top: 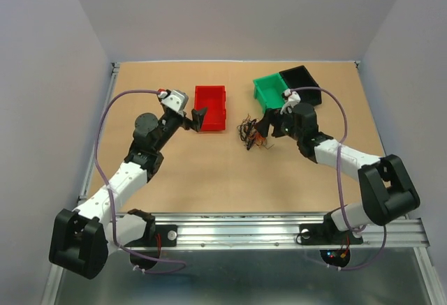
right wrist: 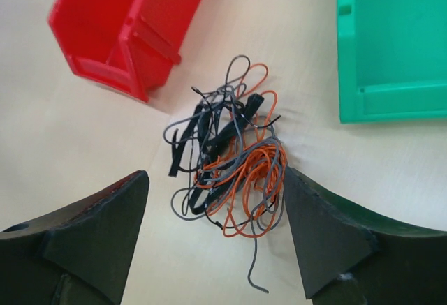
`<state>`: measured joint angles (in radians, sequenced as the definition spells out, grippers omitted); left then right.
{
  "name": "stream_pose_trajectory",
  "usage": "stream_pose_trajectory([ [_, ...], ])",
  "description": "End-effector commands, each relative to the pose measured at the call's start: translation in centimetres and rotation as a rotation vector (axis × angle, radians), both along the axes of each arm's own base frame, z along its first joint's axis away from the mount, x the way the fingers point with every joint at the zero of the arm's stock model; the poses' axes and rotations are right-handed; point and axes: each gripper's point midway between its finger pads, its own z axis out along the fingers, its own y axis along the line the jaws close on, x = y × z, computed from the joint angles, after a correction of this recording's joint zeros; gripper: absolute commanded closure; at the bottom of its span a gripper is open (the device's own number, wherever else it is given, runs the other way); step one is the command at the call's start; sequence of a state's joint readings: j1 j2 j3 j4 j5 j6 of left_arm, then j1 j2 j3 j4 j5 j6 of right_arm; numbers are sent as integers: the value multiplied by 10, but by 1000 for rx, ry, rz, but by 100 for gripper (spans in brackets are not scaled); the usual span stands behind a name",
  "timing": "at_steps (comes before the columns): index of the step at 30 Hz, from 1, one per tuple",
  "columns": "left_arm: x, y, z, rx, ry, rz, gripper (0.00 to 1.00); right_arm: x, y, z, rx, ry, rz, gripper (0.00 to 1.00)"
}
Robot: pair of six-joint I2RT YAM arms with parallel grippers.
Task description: Untangle the cables
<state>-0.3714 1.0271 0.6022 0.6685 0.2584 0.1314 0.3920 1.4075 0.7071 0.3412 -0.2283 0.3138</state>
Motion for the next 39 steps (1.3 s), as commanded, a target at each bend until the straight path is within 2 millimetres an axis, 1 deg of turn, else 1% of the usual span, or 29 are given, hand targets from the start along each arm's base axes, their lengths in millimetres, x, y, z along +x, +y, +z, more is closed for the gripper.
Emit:
stream_pose_trajectory([
  [1, 2, -15, 17, 48, -58, -83, 1, 10, 16, -2, -36, 29, 51, 19],
  [2, 2, -18, 15, 57, -58, -95, 1, 12, 17, -14, -55, 61, 49, 22],
  [3, 1, -22, 11, 73, -52, -123, 1, 14, 18, -18, -66, 74, 42, 25],
  [4, 2, -24, 8, 82, -44, -134, 1, 19, 18, -19, -83, 74, 20, 25],
  [5, 1, -27, 7, 87, -43, -147, 1, 20, 17, -30, -105, 103, 8, 26],
  [7, 1, -29, 5, 98, -42, -153, 1, 23, 15, -38, -125, 121, -10, 26],
  [9, 0, -29, 4, 103, -46, -154, 1, 30, 13, -48, -146, 142, -38, 33],
  [10, -1, -31, 2, 113, -50, -167, 1, 33, 12, -49, -152, 144, -48, 37],
  [11, -2, -33, 1, 118, -49, -177, 1, 35, 13, -49, -155, 148, -49, 41],
  [12, -3, -34, 0, 123, -51, -183, 1, 35, 14, -55, -161, 162, -46, 46],
  [14, -4, -37, -3, 132, -50, -192, 1, 36, 16, -57, -168, 168, -37, 49],
  [15, -4, -38, -4, 138, -50, -193, 1, 36, 16, -57, -171, 166, -36, 58],
  [17, -4, -45, -11, 153, -40, -212, 1, 33, 21, -55, -170, 165, -15, 69],
  [18, -2, -48, -21, 176, -25, -222, 1, 29, 22, -54, -169, 163, -2, 83],
  [21, -5, -65, -37, 218, -1, -274, 1, 19, 30, -35, -143, 123, 42, 99],
  [22, -2, -69, -44, 237, 12, -268, 2, 12, 33, -35, -140, 123, 63, 99],
  [23, -4, -76, -48, 244, 18, -277, 2, 8, 35, -23, -126, 95, 74, 99],
  [25, -4, -81, -56, 268, 26, -277, 2, -1, 38, -18, -114, 80, 93, 99],
  [26, -7, -86, -61, 280, 30, -297, 2, -5, 38, -5, -96, 51, 95, 99],
  [28, -11, -93, -69, 311, 29, -330, 3, -15, 37, -2, -84, 42, 106, 99],
  [29, -13, -95, -72, 320, 30, -343, 3, -18, 38, 3, -72, 30, 113, 99],
  [30, -18, -101, -74, 325, 27, -368, 4, -22, 38, 17, -52, -3, 120, 99],
  [33, -27, -106, -75, 328, -3, -412, 3, -38, 40, 25, -22, -26, 155, 99],
  [34, -31, -106, -77, 327, -13, -425, 3, -44, 42, 39, 2, -61, 173, 99],
  [35, -34, -106, -76, 322, -25, -434, 4, -48, 42, 44, 13, -74, 184, 99],
  [36, -38, -110, -70, 310, -61, -461, 4, -54, 42, 43, 19, -76, 193, 99],
  [37, -43, -111, -67, 304, -82, -478, 3, -59, 42, 53, 36, -103, 205, 99],
  [38, -48, -110, -72, 304, -85, -495, 4, -64, 44, 58, 55, -117, 223, 99],
  [39, -51, -112, -66, 291, -122, -507, 4, -67, 45, 61, 63, -127, 235, 99],
])
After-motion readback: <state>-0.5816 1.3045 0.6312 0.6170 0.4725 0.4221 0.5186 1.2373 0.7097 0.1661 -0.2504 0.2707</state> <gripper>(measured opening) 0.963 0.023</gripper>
